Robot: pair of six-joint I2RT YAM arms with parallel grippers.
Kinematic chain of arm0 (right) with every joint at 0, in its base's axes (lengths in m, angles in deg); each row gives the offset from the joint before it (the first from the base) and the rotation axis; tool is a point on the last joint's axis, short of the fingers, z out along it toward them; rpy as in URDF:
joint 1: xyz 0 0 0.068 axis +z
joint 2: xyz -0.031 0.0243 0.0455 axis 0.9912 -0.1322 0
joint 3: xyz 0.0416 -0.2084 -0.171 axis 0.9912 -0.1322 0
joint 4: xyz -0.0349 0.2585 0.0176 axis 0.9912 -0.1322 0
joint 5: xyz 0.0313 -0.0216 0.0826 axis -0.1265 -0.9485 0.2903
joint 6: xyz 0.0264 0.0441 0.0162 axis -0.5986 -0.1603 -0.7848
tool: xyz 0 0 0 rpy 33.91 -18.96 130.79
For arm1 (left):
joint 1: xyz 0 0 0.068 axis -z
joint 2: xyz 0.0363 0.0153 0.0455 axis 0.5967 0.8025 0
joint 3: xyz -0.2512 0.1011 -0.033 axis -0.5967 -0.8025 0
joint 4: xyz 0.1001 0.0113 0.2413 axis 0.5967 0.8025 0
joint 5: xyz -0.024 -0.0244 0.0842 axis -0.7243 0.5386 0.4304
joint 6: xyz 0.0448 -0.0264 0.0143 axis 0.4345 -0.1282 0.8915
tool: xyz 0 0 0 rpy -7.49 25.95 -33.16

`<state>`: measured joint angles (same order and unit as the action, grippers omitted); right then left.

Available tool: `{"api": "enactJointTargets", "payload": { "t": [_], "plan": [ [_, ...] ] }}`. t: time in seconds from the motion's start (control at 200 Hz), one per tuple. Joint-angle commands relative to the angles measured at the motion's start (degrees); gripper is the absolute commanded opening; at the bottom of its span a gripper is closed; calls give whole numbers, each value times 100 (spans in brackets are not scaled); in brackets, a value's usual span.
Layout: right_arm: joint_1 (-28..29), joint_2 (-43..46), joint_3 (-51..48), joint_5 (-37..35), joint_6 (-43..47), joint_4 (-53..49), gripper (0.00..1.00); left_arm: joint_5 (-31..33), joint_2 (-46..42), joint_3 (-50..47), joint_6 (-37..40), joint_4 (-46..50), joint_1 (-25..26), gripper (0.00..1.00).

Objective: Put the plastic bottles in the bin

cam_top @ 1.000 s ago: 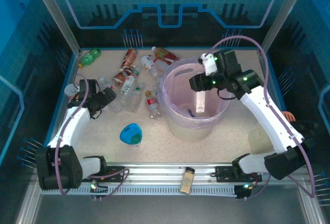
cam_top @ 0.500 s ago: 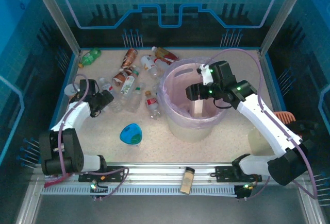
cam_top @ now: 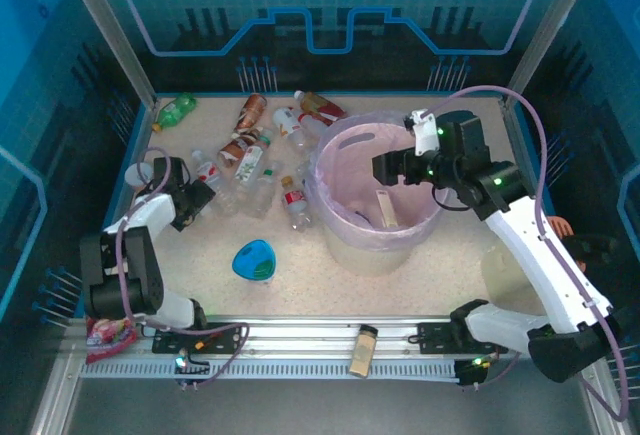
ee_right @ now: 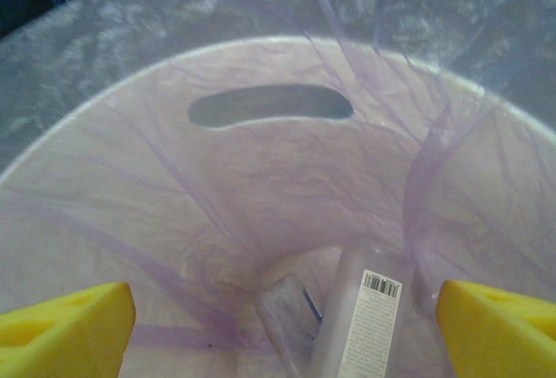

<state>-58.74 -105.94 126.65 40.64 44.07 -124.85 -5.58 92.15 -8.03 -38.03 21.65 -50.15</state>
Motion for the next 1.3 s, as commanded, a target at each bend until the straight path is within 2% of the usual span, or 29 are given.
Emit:
{"api": "enactJointTargets", "payload": {
  "t": [0.0,0.24,0.48,0.615,0.781,0.986,1.136,1.226,1.291],
  "plan": [
    [-97,128,180,191,-69,3,91,-100,297,44,-150,-148,-80,81],
    [-165,228,104,226,-110,-1,91,-394,835,393,-166,-114,-168,73],
    [-195,289,170,283,-108,-43,90,-489,943,427,-222,-166,-257,52],
    [-212,326,236,288,-87,-98,90,-547,837,397,-187,-123,-261,46],
    [-222,351,325,370,-107,-86,90,-688,214,296,-114,58,-251,44],
    [-213,282,450,617,-152,56,89,-762,-1381,232,-7,596,-240,43],
    [-133,84,747,924,-225,249,89,-1394,-2207,555,14,998,-192,39],
    [8,-104,1011,1035,-234,349,89,-2023,-2391,877,-16,1193,62,39],
    [190,-261,1212,1037,-218,404,89,-2191,-2479,1113,-50,1239,581,38]
  ]
}}
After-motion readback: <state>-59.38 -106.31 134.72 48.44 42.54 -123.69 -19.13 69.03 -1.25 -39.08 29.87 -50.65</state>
